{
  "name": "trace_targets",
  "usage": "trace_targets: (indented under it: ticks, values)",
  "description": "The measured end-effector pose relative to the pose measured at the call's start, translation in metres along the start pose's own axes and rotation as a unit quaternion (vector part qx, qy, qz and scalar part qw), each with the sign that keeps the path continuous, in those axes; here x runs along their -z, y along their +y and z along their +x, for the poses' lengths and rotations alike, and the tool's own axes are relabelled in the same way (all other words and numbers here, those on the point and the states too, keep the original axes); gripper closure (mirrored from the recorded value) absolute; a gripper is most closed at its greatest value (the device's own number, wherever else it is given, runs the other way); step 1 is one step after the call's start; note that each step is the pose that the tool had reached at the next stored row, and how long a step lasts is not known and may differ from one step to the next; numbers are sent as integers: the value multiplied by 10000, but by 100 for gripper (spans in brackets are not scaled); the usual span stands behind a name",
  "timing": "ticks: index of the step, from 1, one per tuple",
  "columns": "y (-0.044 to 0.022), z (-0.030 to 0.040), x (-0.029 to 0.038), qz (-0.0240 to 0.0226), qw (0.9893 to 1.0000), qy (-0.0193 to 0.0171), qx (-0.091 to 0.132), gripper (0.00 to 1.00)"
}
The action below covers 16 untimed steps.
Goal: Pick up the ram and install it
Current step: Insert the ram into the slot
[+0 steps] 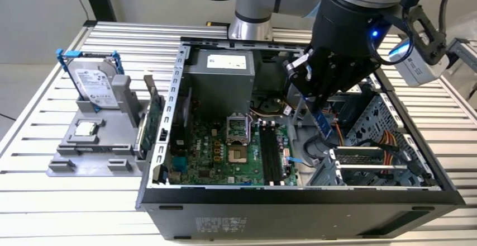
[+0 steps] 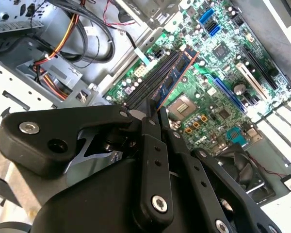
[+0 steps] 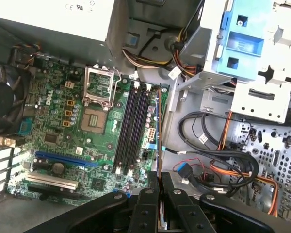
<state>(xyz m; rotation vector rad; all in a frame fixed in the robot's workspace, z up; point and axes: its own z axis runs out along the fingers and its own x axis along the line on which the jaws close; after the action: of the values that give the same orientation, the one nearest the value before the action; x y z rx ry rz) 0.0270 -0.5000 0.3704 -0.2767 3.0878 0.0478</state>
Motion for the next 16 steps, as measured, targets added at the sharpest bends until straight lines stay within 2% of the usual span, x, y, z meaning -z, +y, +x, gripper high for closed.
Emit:
trace_targets:
  ticks: [8, 12, 16]
  values:
    - [3, 28, -48, 11, 9997, -7, -248, 100]
    - [5, 41, -72, 19, 9990, -12, -439, 100]
    - [5, 47, -93, 28, 9979, -17, -640, 100]
